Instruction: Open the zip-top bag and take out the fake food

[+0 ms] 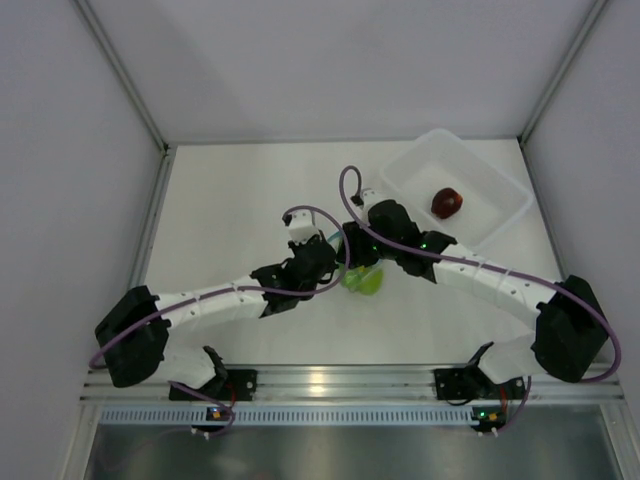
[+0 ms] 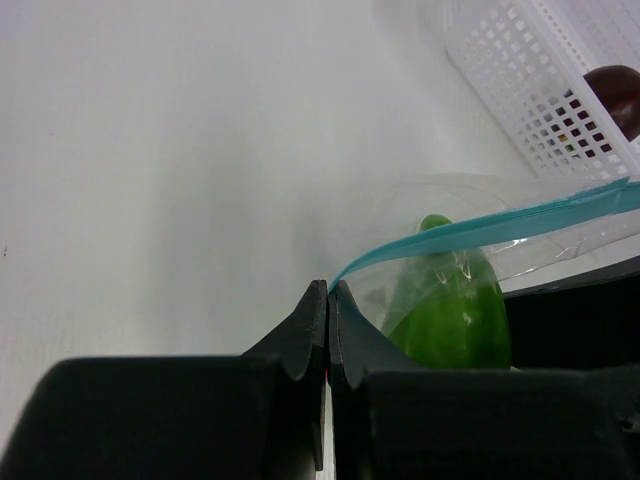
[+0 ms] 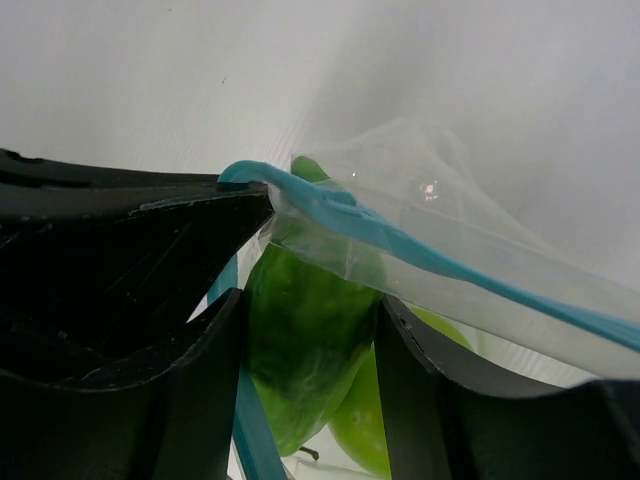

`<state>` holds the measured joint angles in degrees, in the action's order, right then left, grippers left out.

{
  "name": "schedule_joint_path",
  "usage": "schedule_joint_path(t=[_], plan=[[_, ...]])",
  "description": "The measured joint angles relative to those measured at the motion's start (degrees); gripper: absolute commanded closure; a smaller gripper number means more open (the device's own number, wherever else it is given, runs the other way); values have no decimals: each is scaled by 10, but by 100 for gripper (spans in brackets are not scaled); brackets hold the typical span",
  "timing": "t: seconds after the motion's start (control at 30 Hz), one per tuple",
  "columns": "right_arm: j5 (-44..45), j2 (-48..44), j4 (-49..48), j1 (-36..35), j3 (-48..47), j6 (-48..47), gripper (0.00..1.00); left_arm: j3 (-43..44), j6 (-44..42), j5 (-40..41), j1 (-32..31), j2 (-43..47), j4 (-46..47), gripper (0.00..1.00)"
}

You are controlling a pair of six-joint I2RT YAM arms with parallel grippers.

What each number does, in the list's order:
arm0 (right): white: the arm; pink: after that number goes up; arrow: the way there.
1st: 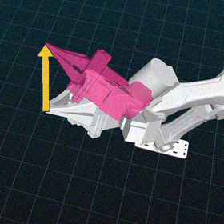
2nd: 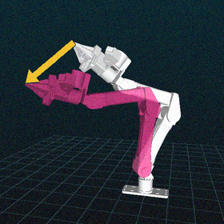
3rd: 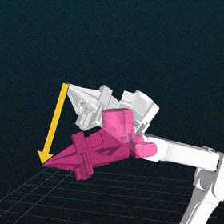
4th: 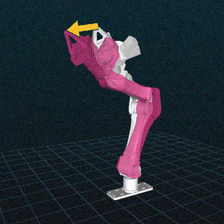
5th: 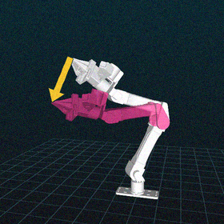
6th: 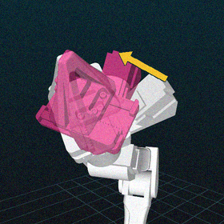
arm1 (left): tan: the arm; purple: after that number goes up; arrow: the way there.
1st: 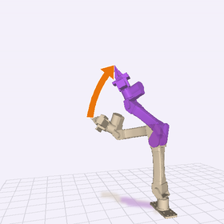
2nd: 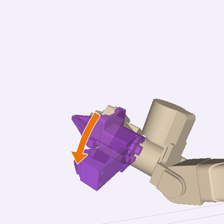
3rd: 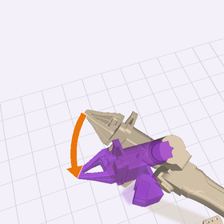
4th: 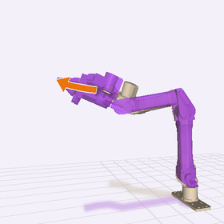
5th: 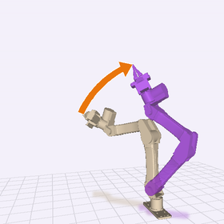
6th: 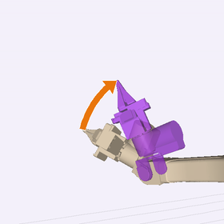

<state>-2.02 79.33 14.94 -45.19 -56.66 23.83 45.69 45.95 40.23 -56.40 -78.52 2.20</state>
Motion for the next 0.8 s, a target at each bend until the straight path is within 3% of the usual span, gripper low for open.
schedule_joint_path(t=[0.63, 0.8], plan=[[-134, -36, -56, 16, 42, -188, 100, 9, 2, -101, 35, 35, -38, 100], [-125, -36, -73, 16, 42, -167, 100, 5, 4, -122, 54, 56, -42, 100]])
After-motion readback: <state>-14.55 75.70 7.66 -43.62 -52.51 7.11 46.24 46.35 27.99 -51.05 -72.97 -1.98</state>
